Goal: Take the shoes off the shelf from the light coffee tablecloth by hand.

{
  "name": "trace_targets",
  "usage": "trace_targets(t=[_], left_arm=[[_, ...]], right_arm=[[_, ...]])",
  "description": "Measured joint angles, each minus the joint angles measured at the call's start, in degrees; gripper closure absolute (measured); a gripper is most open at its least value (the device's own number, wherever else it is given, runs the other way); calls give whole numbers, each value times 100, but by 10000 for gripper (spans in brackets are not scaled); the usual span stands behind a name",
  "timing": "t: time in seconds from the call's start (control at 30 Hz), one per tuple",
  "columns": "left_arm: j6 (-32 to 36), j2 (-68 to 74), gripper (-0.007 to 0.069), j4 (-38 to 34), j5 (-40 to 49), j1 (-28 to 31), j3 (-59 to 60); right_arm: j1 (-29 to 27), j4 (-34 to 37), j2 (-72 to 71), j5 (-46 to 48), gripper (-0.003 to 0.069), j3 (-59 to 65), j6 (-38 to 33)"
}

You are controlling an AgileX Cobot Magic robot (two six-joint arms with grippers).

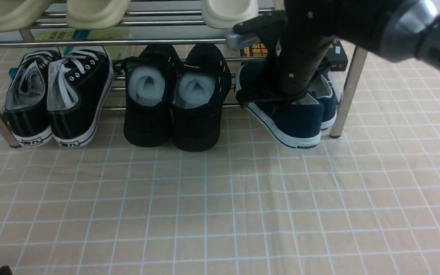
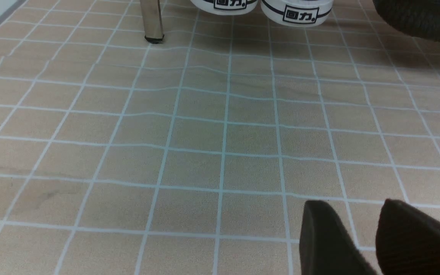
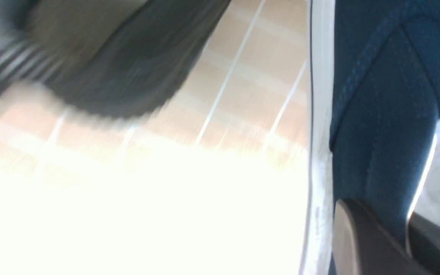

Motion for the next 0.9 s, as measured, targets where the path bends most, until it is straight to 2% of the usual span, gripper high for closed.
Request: trace_targets(t=[0.1,0.33,0.5,0.73,0.9], left_arm=[[0,0,385,0,0,0,0],[0,0,385,0,0,0,0],[0,0,385,0,0,0,0],[0,0,385,0,0,0,0],[0,0,385,0,0,0,0]], right_arm=[[12,177,-377,367,624,0,-33],[35,389,-1117,404,624,109,-233],[368,559,-1786,404,624,690,-244],[1249,571,-2525,403,624,2409,518],[1472,583,-2339,-74,624,3070,1092]])
